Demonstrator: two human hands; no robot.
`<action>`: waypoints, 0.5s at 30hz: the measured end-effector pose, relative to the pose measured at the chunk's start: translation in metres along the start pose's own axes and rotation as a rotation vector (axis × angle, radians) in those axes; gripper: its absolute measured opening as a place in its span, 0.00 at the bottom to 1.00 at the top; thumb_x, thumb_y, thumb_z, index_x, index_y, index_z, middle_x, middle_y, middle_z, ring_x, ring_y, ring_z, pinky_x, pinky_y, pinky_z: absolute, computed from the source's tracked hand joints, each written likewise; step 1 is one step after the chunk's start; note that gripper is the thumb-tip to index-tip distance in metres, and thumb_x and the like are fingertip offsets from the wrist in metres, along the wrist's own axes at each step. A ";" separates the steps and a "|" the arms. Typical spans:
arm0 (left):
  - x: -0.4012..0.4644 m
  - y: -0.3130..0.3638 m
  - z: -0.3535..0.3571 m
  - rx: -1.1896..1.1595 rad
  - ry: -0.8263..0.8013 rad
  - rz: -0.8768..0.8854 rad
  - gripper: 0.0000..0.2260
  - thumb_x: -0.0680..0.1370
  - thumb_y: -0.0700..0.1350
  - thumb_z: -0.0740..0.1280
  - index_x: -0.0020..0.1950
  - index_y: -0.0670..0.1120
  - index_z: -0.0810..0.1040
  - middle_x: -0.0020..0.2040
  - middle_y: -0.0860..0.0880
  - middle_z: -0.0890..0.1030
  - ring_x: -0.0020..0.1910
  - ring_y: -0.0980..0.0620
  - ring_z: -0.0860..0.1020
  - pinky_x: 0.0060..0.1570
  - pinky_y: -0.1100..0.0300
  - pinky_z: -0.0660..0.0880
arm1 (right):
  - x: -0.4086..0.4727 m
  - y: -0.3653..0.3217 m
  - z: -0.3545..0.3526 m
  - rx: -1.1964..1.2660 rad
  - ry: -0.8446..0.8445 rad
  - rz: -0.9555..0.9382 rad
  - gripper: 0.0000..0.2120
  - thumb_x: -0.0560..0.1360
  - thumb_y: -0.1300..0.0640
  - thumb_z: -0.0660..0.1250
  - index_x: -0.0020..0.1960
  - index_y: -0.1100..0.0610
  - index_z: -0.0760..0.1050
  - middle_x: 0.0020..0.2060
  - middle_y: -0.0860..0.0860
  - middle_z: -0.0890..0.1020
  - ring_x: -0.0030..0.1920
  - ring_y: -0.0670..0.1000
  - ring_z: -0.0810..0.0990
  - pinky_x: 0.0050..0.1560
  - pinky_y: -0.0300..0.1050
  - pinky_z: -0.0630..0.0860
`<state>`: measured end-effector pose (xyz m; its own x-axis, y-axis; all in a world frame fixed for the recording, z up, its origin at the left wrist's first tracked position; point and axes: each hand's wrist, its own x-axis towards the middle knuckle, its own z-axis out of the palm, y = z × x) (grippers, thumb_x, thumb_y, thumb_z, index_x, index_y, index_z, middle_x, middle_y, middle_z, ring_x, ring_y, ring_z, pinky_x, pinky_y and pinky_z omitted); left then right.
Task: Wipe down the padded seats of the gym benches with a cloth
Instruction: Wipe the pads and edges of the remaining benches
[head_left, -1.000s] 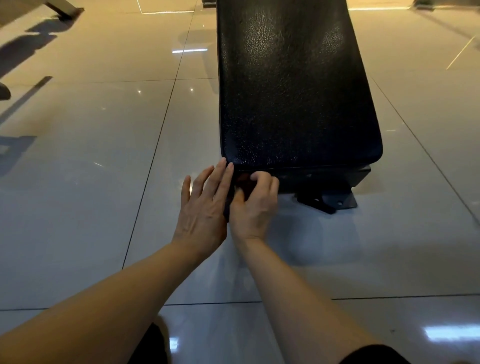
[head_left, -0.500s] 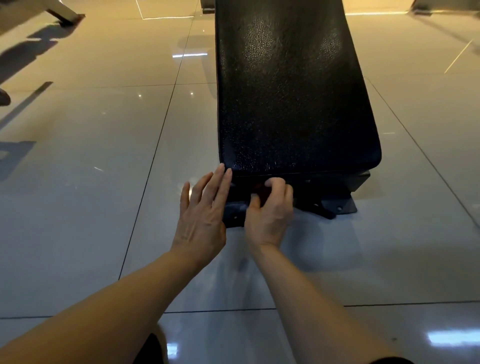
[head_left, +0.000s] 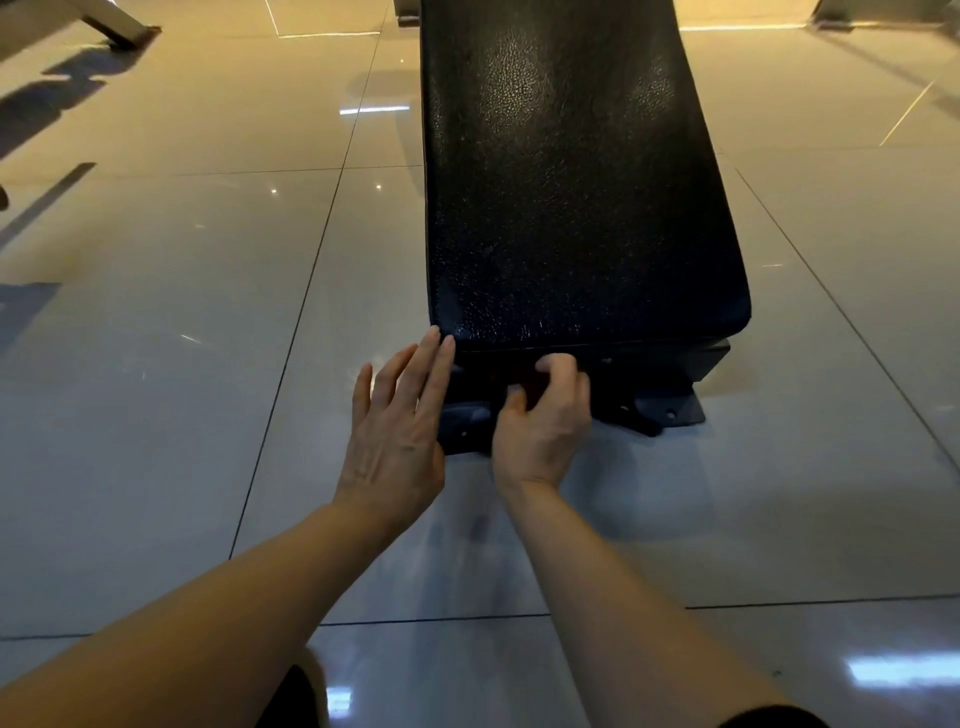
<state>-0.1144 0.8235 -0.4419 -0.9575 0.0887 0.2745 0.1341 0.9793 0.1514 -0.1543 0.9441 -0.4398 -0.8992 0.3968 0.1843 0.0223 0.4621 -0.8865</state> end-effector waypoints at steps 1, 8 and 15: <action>0.000 0.000 0.000 -0.001 -0.001 -0.001 0.46 0.65 0.34 0.69 0.79 0.44 0.51 0.78 0.47 0.53 0.74 0.43 0.58 0.72 0.39 0.58 | 0.005 0.004 -0.002 0.001 0.041 0.042 0.12 0.71 0.70 0.69 0.53 0.61 0.73 0.49 0.54 0.73 0.47 0.54 0.74 0.43 0.34 0.65; 0.000 0.001 0.001 -0.007 -0.001 0.001 0.45 0.66 0.34 0.68 0.79 0.44 0.50 0.78 0.46 0.53 0.74 0.43 0.58 0.72 0.40 0.57 | -0.014 -0.010 0.010 0.037 0.011 -0.060 0.11 0.70 0.68 0.71 0.50 0.61 0.75 0.47 0.54 0.76 0.44 0.50 0.73 0.44 0.25 0.67; 0.000 0.000 0.001 0.007 0.000 -0.004 0.45 0.65 0.33 0.68 0.79 0.45 0.50 0.78 0.46 0.54 0.73 0.43 0.58 0.71 0.38 0.58 | 0.007 0.008 -0.004 0.083 0.052 0.076 0.11 0.72 0.69 0.70 0.53 0.62 0.74 0.49 0.54 0.78 0.46 0.48 0.73 0.44 0.29 0.63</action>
<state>-0.1151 0.8239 -0.4426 -0.9581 0.0846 0.2736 0.1284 0.9809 0.1463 -0.1583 0.9535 -0.4444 -0.8726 0.4694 0.1349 0.0513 0.3628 -0.9305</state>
